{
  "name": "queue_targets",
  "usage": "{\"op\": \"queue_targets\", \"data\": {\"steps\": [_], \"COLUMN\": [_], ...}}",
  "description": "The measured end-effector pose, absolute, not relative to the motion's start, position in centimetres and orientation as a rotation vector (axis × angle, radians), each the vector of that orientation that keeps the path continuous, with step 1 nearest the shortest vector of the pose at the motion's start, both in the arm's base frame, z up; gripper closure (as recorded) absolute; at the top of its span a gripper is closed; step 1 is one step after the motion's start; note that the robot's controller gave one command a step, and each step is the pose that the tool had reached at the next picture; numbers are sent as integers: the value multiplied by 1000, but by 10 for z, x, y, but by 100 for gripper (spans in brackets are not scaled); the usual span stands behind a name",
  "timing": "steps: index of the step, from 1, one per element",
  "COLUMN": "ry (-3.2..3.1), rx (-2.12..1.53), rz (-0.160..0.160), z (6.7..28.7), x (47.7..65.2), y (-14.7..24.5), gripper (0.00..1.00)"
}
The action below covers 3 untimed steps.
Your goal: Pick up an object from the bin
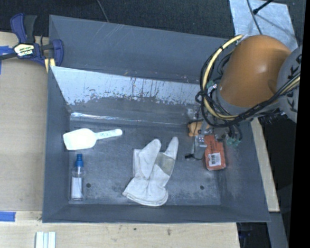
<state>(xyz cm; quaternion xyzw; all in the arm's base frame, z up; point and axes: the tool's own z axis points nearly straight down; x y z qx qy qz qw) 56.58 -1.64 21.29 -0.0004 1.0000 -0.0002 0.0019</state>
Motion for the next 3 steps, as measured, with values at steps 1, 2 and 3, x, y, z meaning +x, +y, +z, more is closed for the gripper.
{"op": "queue_targets", "data": {"steps": [1,2,3], "ry": [3138,3131,3126], "rx": [-1,-89,-249], "rz": [-1,-2,-1], "z": [213,167,110], "x": [566,568,571], "y": [-16,-1,3], "gripper": [0,0,0]}}
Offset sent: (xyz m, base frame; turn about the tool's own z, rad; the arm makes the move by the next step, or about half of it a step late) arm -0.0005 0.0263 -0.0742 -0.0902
